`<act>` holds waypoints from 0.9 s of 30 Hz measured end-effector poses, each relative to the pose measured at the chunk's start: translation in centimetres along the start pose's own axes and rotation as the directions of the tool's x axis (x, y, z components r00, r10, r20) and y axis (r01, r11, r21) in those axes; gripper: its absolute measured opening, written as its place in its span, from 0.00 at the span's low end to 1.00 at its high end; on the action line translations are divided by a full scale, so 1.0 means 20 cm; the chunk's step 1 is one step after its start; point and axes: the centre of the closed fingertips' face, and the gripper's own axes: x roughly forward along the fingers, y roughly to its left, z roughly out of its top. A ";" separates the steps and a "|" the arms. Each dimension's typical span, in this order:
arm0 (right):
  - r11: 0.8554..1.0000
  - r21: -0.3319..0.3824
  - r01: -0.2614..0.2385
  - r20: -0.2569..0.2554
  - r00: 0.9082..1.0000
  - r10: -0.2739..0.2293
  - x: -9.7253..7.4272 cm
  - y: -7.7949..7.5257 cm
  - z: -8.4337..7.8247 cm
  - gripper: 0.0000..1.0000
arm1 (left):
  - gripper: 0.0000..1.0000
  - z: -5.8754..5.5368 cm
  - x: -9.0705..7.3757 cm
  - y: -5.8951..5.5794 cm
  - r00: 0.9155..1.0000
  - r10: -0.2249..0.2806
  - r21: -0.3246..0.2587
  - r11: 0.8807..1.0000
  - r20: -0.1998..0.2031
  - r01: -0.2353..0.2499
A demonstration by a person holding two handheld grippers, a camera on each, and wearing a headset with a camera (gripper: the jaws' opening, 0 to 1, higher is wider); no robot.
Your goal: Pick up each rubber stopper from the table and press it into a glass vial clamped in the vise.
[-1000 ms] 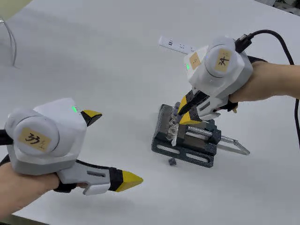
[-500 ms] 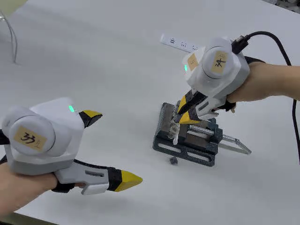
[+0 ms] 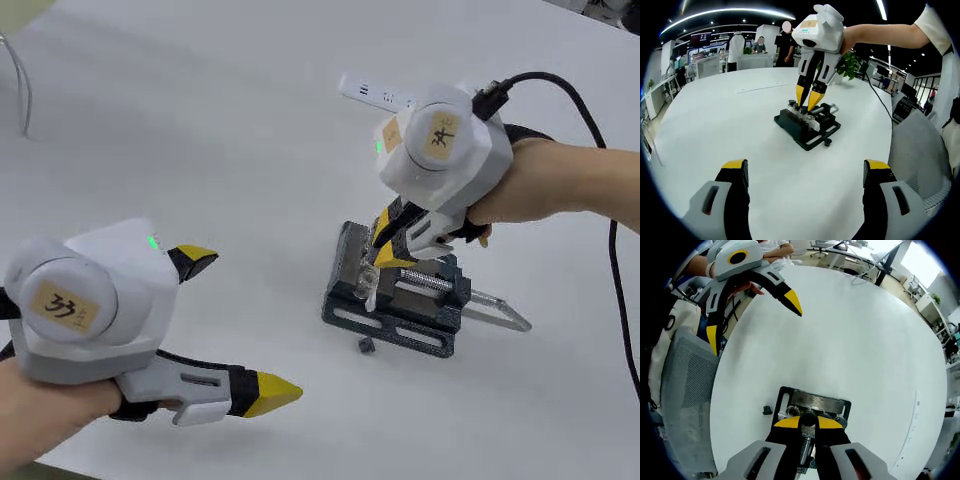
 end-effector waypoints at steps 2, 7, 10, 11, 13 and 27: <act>0.999 0.041 0.011 0.002 1.000 -0.011 0.00 0.00 0.00 0.04 | 0.95 0.00 0.00 -0.01 1.000 -0.003 0.000 1.000 0.001 0.003; 0.993 0.108 0.042 0.017 0.999 -0.044 0.00 0.01 0.00 0.04 | 0.94 0.00 0.02 -0.02 1.000 -0.010 0.002 1.000 0.002 0.010; 0.987 0.151 0.057 0.029 0.998 -0.062 0.00 0.00 0.00 0.04 | 0.94 0.01 0.03 -0.02 1.000 -0.011 0.003 1.000 0.004 0.011; 0.985 0.160 0.062 0.031 0.997 -0.068 0.00 0.00 0.00 0.04 | 0.94 0.01 0.03 -0.02 1.000 -0.012 0.003 1.000 0.005 0.012; 0.982 0.172 0.078 0.031 0.996 -0.084 0.00 0.00 0.00 0.04 | 0.94 0.01 0.03 -0.02 1.000 -0.011 0.002 1.000 0.006 0.011; 0.968 0.220 0.121 0.032 0.991 -0.132 0.02 -0.01 0.01 0.05 | 0.93 0.00 0.02 -0.01 1.000 -0.001 -0.004 1.000 0.009 0.001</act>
